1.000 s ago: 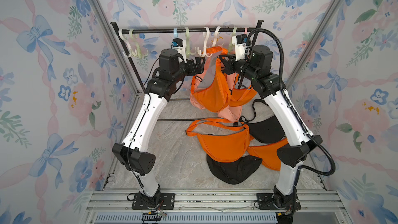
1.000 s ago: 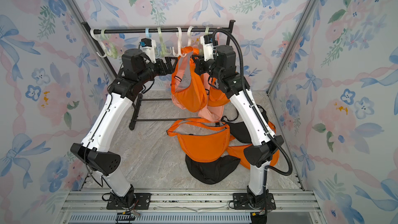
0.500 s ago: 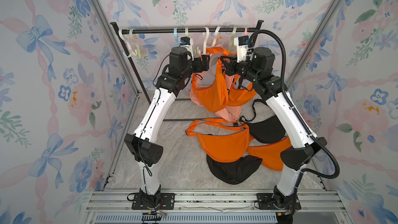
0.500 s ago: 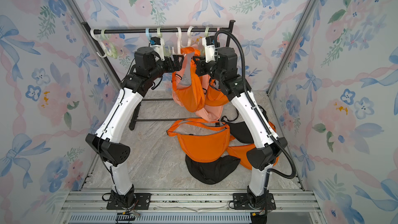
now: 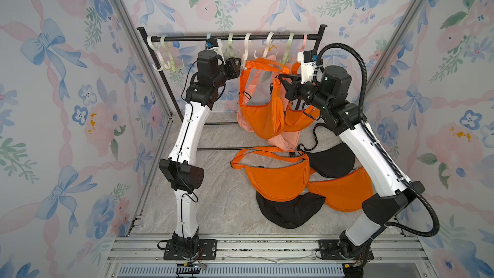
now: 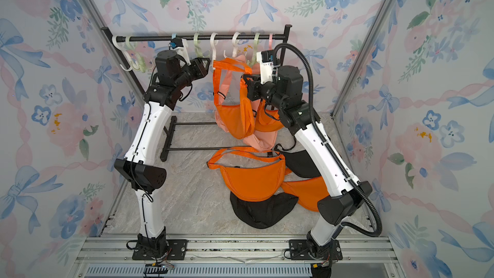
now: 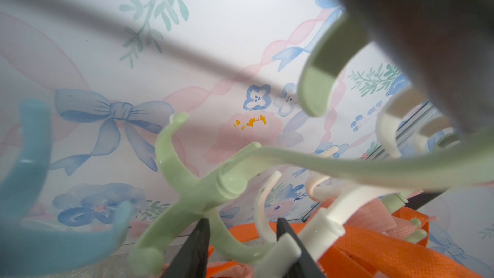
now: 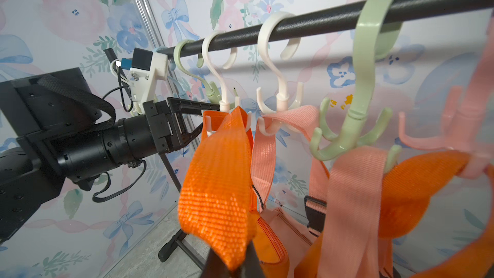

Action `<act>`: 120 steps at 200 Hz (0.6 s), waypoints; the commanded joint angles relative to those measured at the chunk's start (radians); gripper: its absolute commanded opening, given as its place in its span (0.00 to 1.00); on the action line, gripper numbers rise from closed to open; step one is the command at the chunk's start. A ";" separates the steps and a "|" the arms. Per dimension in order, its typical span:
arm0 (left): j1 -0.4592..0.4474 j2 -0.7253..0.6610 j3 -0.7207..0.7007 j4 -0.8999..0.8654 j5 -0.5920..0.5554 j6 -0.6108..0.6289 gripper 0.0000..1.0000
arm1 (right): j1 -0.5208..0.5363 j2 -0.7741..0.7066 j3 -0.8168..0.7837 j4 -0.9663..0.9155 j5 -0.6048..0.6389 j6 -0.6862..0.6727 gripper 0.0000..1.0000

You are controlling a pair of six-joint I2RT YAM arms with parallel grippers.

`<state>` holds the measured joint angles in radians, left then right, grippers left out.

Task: Take the bag off the hook
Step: Pick up the bag from the hook.

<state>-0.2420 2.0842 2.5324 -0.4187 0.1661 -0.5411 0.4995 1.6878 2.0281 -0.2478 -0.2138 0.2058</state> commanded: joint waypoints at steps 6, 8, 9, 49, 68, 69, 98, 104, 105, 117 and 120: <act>0.029 -0.046 0.000 0.011 0.007 -0.009 0.39 | 0.031 -0.020 -0.008 0.074 -0.023 0.021 0.00; 0.031 -0.049 -0.002 0.012 0.007 -0.009 0.39 | 0.034 -0.018 -0.006 0.075 -0.023 0.022 0.00; 0.032 -0.050 -0.003 0.012 0.007 -0.009 0.39 | 0.037 -0.017 -0.005 0.076 -0.024 0.022 0.00; 0.044 -0.110 -0.075 0.011 0.025 0.005 0.35 | 0.075 0.134 0.185 0.131 -0.024 0.054 0.00; 0.044 -0.134 -0.114 0.011 0.039 0.009 0.34 | 0.089 0.278 0.394 0.123 -0.017 0.066 0.00; 0.044 -0.137 -0.117 0.011 0.040 0.009 0.34 | 0.089 0.288 0.406 0.122 -0.016 0.068 0.00; 0.044 -0.181 -0.181 0.012 0.050 0.029 0.33 | 0.097 0.540 0.780 0.118 0.057 0.106 0.00; 0.044 -0.188 -0.193 0.011 0.051 0.035 0.33 | 0.097 0.581 0.839 0.128 0.082 0.120 0.00; 0.044 -0.188 -0.195 0.011 0.051 0.035 0.33 | 0.096 0.588 0.850 0.129 0.087 0.122 0.00; 0.045 -0.205 -0.217 0.012 0.055 0.047 0.33 | 0.097 0.635 0.913 0.157 0.139 0.144 0.00; 0.044 -0.209 -0.222 0.011 0.055 0.049 0.33 | 0.097 0.637 0.915 0.166 0.154 0.146 0.00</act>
<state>-0.2016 1.9236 2.3497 -0.4179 0.2005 -0.5323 0.5896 2.2585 2.8227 -0.1482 -0.1715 0.2913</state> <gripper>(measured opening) 0.332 0.048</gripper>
